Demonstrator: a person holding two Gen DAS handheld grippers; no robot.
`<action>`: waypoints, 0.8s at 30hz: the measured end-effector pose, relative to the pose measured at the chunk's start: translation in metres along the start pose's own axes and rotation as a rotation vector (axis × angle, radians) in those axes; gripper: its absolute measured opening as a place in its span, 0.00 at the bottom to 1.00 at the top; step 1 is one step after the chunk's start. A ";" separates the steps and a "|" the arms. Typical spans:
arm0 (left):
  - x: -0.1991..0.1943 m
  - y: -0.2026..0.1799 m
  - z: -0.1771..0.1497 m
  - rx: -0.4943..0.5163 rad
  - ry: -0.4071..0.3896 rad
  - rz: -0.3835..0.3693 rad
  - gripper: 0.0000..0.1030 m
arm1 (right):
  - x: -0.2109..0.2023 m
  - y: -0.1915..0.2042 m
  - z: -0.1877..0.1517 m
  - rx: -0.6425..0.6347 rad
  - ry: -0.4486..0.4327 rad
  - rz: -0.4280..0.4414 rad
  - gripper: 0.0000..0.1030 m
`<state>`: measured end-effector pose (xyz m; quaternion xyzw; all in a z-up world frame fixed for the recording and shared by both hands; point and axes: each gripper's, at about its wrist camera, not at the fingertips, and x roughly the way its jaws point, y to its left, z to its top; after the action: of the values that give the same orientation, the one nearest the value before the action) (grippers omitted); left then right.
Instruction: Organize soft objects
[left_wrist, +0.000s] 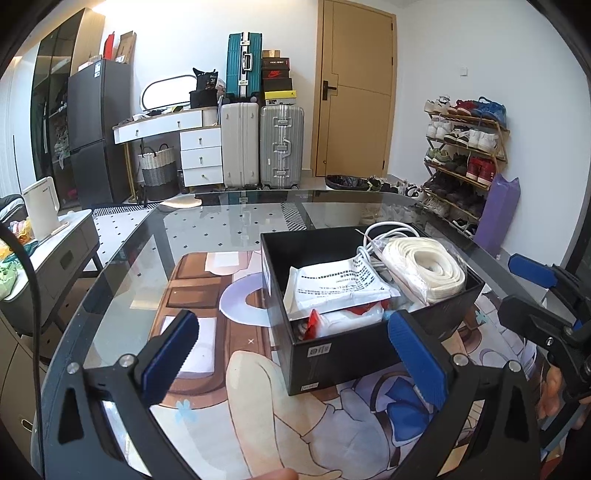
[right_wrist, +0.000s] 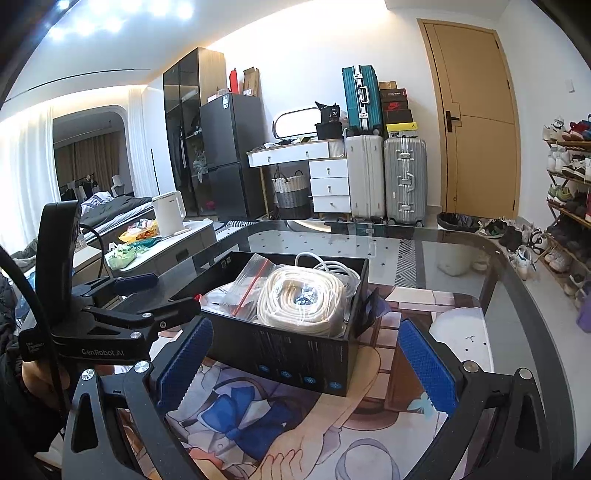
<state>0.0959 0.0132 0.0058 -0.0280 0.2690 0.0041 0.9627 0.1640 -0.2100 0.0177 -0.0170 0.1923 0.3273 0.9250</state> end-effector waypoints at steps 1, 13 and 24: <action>0.000 0.000 0.000 -0.001 0.002 -0.002 1.00 | -0.001 0.000 -0.001 0.000 -0.001 0.000 0.99; 0.000 0.008 0.000 -0.031 -0.007 -0.007 1.00 | -0.007 0.003 -0.001 -0.009 -0.030 -0.008 0.99; -0.001 0.007 -0.001 -0.018 -0.013 0.001 1.00 | -0.002 0.010 0.000 -0.053 -0.013 -0.025 0.99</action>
<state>0.0942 0.0196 0.0049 -0.0364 0.2625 0.0071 0.9642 0.1567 -0.2036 0.0189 -0.0420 0.1773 0.3208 0.9294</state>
